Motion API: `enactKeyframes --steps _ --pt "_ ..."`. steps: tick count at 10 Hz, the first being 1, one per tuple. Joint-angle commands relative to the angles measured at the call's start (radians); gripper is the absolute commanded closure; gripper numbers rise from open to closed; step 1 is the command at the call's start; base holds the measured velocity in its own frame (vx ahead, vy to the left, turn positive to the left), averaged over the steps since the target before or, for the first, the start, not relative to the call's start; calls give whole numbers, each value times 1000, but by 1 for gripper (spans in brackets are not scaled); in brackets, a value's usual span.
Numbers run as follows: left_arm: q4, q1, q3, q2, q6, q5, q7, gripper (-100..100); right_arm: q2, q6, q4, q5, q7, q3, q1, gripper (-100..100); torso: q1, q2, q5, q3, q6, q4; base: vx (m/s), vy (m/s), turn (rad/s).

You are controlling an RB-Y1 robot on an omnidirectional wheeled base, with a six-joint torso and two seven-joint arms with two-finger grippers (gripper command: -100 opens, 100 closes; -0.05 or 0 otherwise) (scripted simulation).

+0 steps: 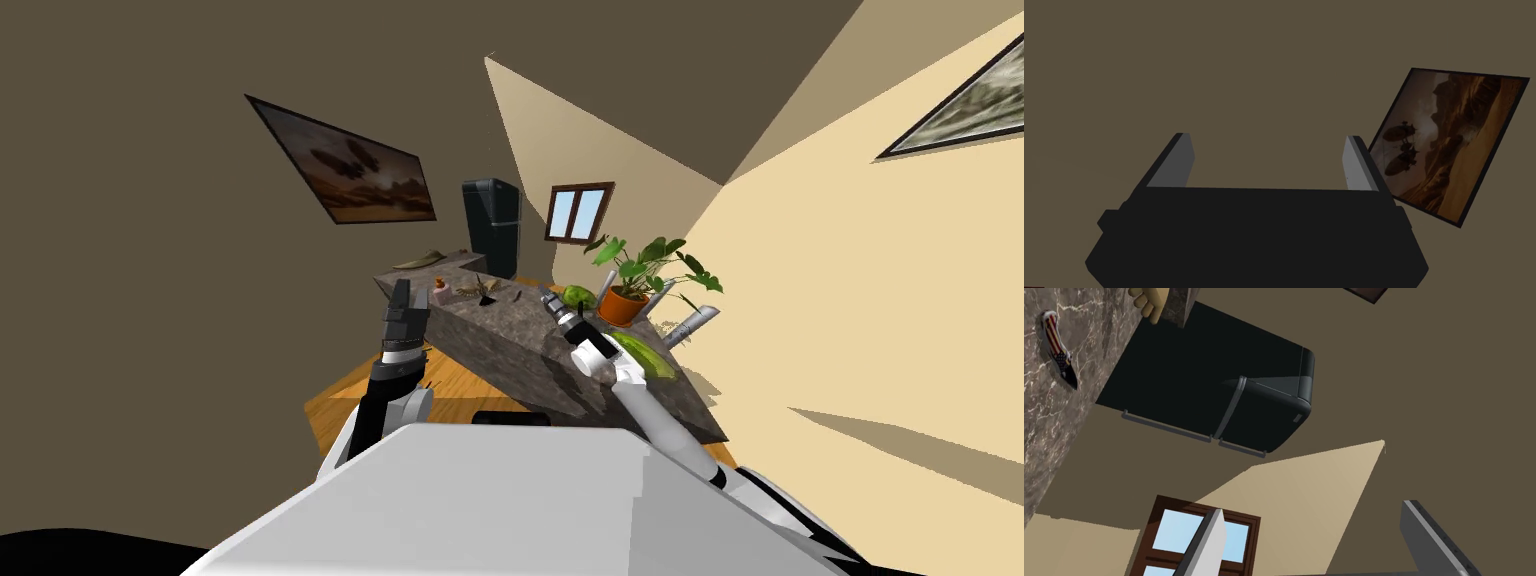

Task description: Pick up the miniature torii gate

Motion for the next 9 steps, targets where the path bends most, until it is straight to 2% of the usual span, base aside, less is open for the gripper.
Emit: enactKeyframes --steps 1,2,3,4,5,6,7,8,9 --pt "0 0 0 0 0 0 0 0 -50 50 38 -49 8 48 -50 -100 0 0 0 0 0 0 -54 -42 323" --pt "0 0 0 0 0 0 0 0 -55 75 38 -49 8 48 -70 -100 0 0 0 0 -1 0 -46 -44 246" --pt "0 0 0 0 0 0 0 0 -55 80 38 -49 8 48 -70 -100 0 0 0 0 0 0 -12 -15 46" --pt "0 0 0 0 0 0 0 0 -103 120 69 -97 11 90 -117 -100 1 -1 0 -1 1 0 -33 -24 222" --pt "0 0 0 0 0 0 0 0 -104 144 69 -97 11 90 -124 -100 1 -1 0 -1 -1 0 -45 -42 274" --pt "0 0 0 0 0 0 0 0 -145 174 101 -139 14 133 -165 -100 0 -1 0 0 0 0 -53 -58 283" --pt "0 0 0 0 0 0 0 0 -152 209 101 -147 14 133 -177 -100 -1 0 0 0 0 0 -46 -48 284" --pt "0 0 0 0 0 0 0 0 -191 238 135 -185 16 175 -212 -100 -1 0 0 0 0 0 -45 -49 310" --pt "0 0 0 0 0 0 0 0 -199 269 135 -199 16 176 -229 -100 -1 0 0 0 0 0 -35 -36 343"
